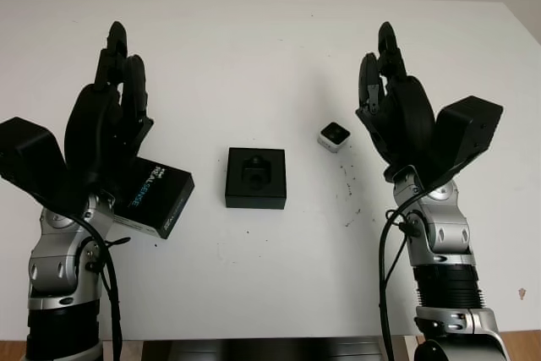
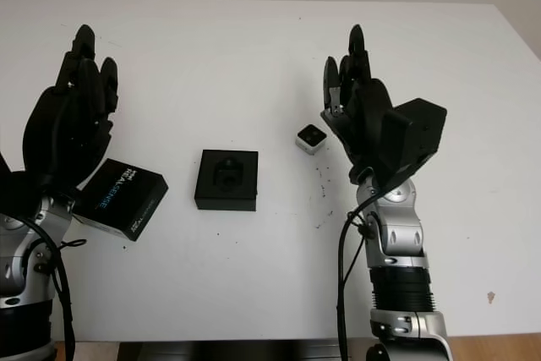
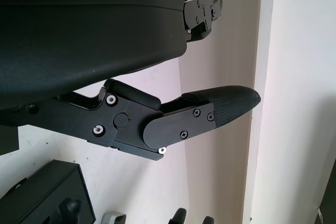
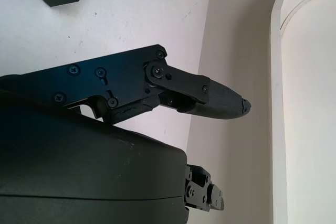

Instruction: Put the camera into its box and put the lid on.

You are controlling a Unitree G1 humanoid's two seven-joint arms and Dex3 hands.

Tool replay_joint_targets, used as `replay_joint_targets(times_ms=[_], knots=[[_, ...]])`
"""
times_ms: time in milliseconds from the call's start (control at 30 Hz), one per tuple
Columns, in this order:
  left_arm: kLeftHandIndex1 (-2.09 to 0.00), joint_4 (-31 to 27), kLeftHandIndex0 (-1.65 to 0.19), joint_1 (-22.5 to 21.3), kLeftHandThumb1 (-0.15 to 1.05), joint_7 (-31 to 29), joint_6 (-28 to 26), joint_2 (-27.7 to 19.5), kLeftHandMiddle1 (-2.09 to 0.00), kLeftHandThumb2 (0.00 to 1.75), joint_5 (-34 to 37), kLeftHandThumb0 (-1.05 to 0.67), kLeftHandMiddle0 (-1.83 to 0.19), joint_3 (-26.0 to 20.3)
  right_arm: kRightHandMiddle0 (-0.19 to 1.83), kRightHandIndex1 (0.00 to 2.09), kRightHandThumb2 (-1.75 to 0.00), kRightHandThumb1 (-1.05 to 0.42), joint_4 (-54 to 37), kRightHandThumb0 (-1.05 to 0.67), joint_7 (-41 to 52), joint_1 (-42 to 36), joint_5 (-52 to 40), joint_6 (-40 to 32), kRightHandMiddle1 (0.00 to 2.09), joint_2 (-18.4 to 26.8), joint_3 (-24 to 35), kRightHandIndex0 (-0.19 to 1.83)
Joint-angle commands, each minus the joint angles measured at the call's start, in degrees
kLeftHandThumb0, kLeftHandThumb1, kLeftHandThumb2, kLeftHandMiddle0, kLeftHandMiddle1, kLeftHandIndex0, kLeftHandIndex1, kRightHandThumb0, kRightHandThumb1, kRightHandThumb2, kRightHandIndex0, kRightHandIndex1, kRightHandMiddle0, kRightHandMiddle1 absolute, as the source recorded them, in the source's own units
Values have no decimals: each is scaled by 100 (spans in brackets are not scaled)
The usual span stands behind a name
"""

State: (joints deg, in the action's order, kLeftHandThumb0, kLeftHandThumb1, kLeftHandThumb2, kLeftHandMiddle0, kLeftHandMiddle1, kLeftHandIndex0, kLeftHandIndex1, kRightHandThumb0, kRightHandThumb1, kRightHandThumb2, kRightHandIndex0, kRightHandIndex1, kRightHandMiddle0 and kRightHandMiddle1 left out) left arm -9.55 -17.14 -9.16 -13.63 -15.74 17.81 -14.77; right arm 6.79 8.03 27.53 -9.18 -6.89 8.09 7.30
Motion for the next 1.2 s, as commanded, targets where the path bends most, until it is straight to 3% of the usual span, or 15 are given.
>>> replay_joint_targets(times_ms=[0,333,467,600,700,800,867,933,1100,1167], knots=[[0,0,19,-79,105,4,61,-13,0,68,-24,-72,19,-17,-19,0,-67,-105,-30,-60,16,-29,-6,45,0,26,12,-19],[0,-64,19,18,105,58,50,44,0,67,15,-71,19,-43,-19,0,-68,-105,9,-61,119,-40,58,56,0,73,-15,-19],[0,-116,19,84,105,52,22,32,0,66,36,-72,19,-66,-18,0,-48,-105,70,-64,263,112,-122,22,1,218,165,-19],[0,-110,19,47,105,29,35,14,0,66,26,-71,19,-57,0,9,-16,-104,246,-67,406,423,-9,-69,10,656,231,-3],[0,-95,19,43,105,-17,19,-10,0,66,36,-71,19,-59,11,16,-7,-101,614,-53,865,784,277,-24,16,1209,59,13],[0,-150,19,97,105,-11,-47,-14,0,66,49,-71,19,-78,12,18,-5,-95,1246,-46,1602,1268,451,204,23,1746,-137,16],[0,-185,19,140,105,-35,-75,-31,0,67,60,-71,19,-89,-2,25,-5,-85,1774,-39,1974,1624,780,573,70,2091,-374,22],[0,-203,19,161,105,-40,-59,-35,0,68,39,-71,19,-87,-2,29,-4,-80,2245,-38,2175,1896,1142,1071,85,2342,-603,26],[0,-197,19,154,105,-69,-39,-47,0,68,48,-70,19,-88,3,34,-4,-76,2956,-32,2193,2285,1903,1960,87,2683,-1045,32],[0,-192,19,145,105,-78,-60,-50,0,68,58,-70,19,-89,13,35,-5,-77,3108,-33,2140,2411,2343,2254,76,2852,-1308,35]])
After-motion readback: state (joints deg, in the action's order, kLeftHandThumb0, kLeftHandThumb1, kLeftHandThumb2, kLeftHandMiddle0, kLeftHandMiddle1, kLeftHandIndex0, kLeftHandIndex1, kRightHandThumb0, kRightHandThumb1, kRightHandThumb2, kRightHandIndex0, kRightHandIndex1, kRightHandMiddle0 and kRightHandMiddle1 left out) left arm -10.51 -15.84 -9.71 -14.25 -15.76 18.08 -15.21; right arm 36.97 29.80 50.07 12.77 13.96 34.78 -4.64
